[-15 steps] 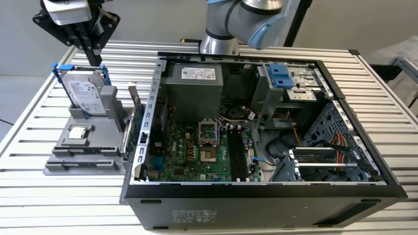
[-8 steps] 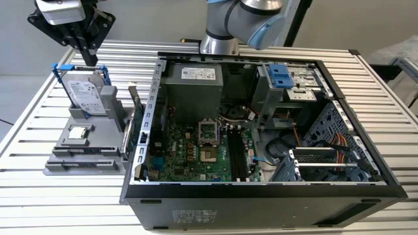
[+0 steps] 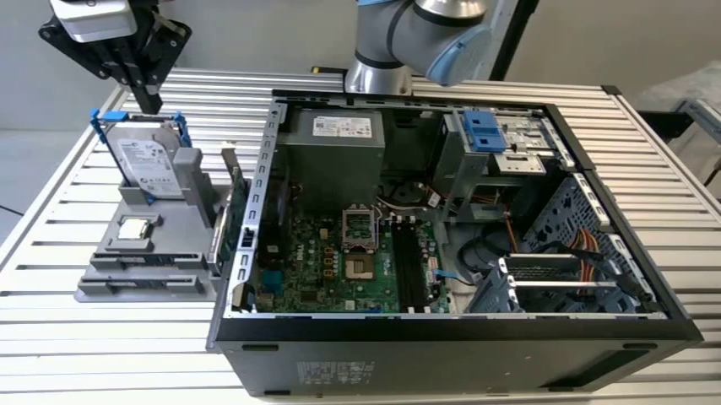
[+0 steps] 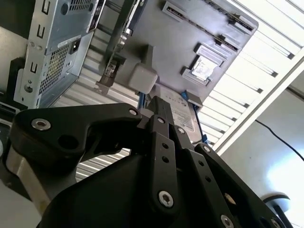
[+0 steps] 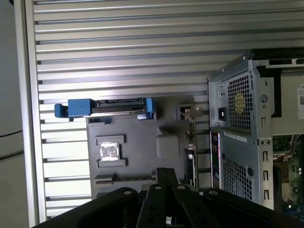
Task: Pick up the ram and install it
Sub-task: 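Reach for the ram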
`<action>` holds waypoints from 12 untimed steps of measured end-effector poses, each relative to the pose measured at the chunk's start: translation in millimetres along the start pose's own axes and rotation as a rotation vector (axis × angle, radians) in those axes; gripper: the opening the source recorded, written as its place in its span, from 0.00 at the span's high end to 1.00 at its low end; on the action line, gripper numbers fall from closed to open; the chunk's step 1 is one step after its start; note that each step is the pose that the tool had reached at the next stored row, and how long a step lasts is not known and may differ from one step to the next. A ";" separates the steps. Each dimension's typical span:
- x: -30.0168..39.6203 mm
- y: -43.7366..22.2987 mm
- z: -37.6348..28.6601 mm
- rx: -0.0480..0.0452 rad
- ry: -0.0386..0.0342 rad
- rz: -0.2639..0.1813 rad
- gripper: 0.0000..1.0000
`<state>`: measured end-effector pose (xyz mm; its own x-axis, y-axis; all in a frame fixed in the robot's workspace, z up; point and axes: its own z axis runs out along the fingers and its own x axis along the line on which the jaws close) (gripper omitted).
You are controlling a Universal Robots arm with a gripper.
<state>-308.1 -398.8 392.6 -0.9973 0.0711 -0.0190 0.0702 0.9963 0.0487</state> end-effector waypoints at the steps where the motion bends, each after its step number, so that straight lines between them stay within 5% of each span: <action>1: 0.0 0.0 0.0 -0.0001 0.0000 0.000 1.00; 12: 0.1 0.0 0.0 -0.0003 0.0000 0.000 1.00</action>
<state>-308.2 -398.8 392.6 -0.9973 0.0712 -0.0190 0.0702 0.9963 0.0490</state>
